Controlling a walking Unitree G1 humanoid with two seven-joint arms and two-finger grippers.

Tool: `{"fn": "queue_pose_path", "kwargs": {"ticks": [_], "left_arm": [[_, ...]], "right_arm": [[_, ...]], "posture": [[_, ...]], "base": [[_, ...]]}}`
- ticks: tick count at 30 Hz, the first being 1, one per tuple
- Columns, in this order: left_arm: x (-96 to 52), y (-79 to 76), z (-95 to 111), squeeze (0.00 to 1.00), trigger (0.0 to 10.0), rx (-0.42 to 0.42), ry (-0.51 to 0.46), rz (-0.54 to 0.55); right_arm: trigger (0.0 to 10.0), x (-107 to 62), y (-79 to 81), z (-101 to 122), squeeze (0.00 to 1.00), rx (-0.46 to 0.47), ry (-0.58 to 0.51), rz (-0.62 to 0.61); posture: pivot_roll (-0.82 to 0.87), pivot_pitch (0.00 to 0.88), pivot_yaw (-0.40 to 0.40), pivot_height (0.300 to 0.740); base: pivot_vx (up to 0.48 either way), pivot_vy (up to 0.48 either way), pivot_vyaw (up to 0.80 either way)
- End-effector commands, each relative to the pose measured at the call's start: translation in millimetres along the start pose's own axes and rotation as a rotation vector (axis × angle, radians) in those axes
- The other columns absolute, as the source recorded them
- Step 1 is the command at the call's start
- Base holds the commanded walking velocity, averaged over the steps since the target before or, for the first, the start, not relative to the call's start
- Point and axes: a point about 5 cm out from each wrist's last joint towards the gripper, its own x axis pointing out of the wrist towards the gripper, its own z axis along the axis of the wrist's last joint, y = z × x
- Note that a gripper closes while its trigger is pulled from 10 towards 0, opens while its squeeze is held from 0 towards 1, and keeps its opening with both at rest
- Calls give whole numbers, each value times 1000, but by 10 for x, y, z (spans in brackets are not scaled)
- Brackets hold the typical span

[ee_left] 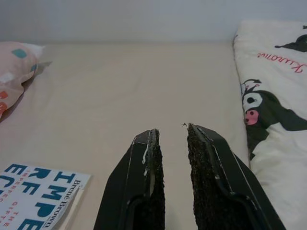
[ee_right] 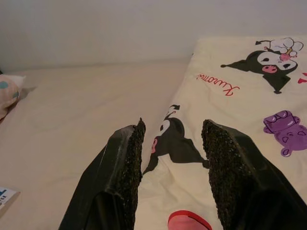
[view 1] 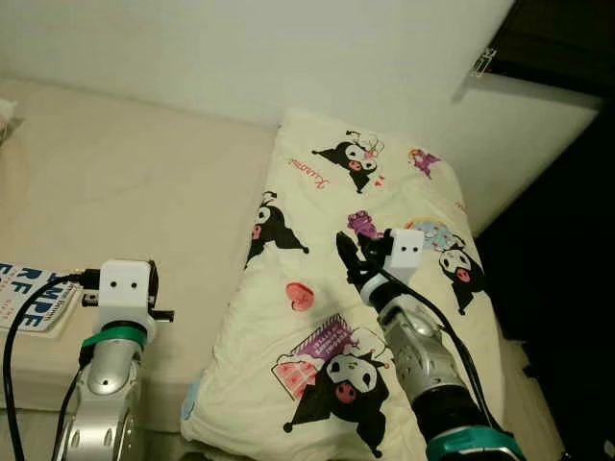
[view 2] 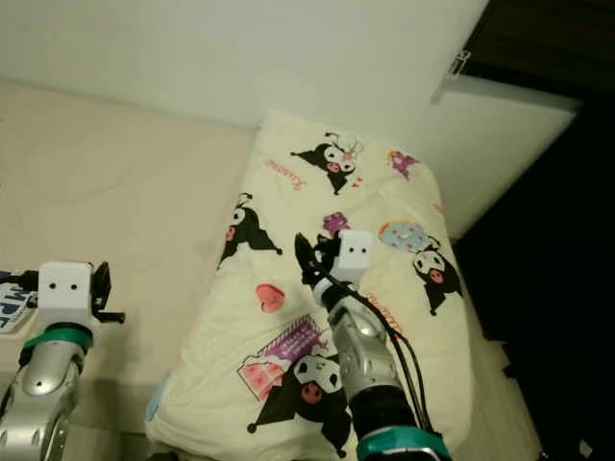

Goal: Clean up the room

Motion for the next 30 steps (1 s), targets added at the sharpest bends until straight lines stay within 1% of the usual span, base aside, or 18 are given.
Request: {"fn": "queue_pose_path", "kwargs": {"ticks": [1,9,13,15,24,27,30], "left_arm": [[-27,-5,-63,0,10000,-10,24,5],[-25,8,-70,0,10000,-4,24,11],[-21,8,-70,0,10000,-1,23,11],[-15,9,-66,0,10000,16,19,8],[-22,-12,-94,0,10000,43,20,-9],[-27,-38,-67,0,10000,16,0,-25],[-29,-41,-67,0,10000,18,1,-26]], "right_arm": [[10000,-44,-77,-53,0,0,24,-25],[10000,-46,-80,-57,0,-2,27,-23],[10000,-50,-79,-64,0,-2,28,-24],[10000,-50,-81,-64,0,-3,28,-25],[10000,-48,-81,-60,0,-4,26,-25],[10000,-48,-79,-61,0,-4,26,-24],[10000,-49,-79,-63,0,-4,27,-23]], "posture": [[241,73,-128,740],[241,76,-128,740],[239,75,-125,740],[239,75,-125,740],[237,75,-125,740],[234,74,-123,740],[234,74,-123,740]], "base": [[0,472,0],[0,475,0],[0,367,0],[0,0,0],[0,0,0],[-475,0,0],[-480,0,0]]}}
